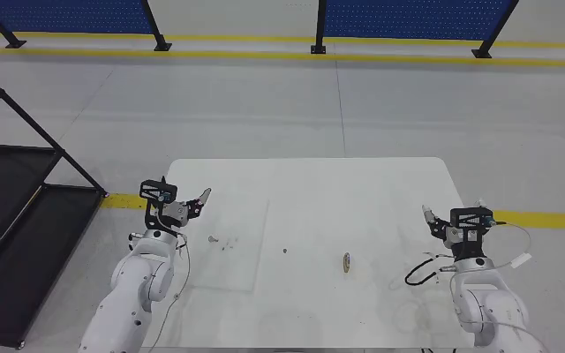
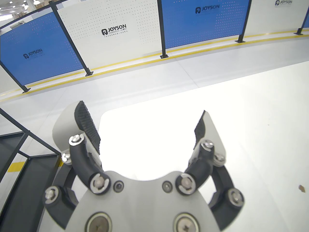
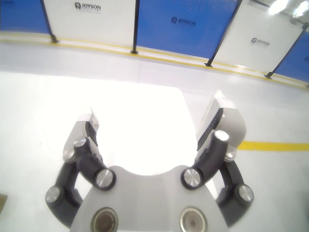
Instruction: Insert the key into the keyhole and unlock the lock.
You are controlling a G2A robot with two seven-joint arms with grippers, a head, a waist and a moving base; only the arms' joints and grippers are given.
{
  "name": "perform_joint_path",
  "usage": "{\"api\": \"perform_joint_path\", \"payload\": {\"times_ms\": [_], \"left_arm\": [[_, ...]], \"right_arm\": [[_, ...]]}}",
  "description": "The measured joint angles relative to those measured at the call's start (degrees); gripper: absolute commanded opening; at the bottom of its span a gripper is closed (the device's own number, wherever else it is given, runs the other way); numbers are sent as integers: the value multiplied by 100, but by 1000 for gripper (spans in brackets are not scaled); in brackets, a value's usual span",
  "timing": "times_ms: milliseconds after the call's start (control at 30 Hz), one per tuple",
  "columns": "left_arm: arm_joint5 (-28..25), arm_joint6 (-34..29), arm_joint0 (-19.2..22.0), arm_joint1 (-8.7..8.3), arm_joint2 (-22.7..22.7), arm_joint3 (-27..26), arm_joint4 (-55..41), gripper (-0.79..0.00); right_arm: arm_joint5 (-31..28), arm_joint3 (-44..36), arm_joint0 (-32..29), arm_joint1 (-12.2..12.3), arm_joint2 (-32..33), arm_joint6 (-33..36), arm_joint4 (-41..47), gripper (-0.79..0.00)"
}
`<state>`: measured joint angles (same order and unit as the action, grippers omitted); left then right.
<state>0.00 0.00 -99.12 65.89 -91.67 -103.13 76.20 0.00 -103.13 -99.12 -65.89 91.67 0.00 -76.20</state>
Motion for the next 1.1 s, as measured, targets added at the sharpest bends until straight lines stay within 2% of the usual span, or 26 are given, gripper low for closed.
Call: {"api": "perform_joint_path", "payload": {"times_ms": [167, 300, 533, 733, 900, 1100], "left_arm": [[-48, -78, 39, 9, 28, -81, -116, 0], [-107, -690, 155, 27, 34, -455, -580, 0], [28, -2497, 244, 34, -17, -1375, -1304, 0], [277, -4231, 348, 18, -18, -1846, -1793, 0], [855, -5442, 619, 24, 31, -1879, -2235, 0], [1326, -6574, 1030, 11, 127, -1519, -2499, 0]], "right_arm": [[0, 0, 0, 0, 0, 0, 0, 0], [0, 0, 0, 0, 0, 0, 0, 0], [0, 0, 0, 0, 0, 0, 0, 0], [0, 0, 0, 0, 0, 0, 0, 0], [0, 0, 0, 0, 0, 0, 0, 0], [0, 0, 0, 0, 0, 0, 0, 0]]}}
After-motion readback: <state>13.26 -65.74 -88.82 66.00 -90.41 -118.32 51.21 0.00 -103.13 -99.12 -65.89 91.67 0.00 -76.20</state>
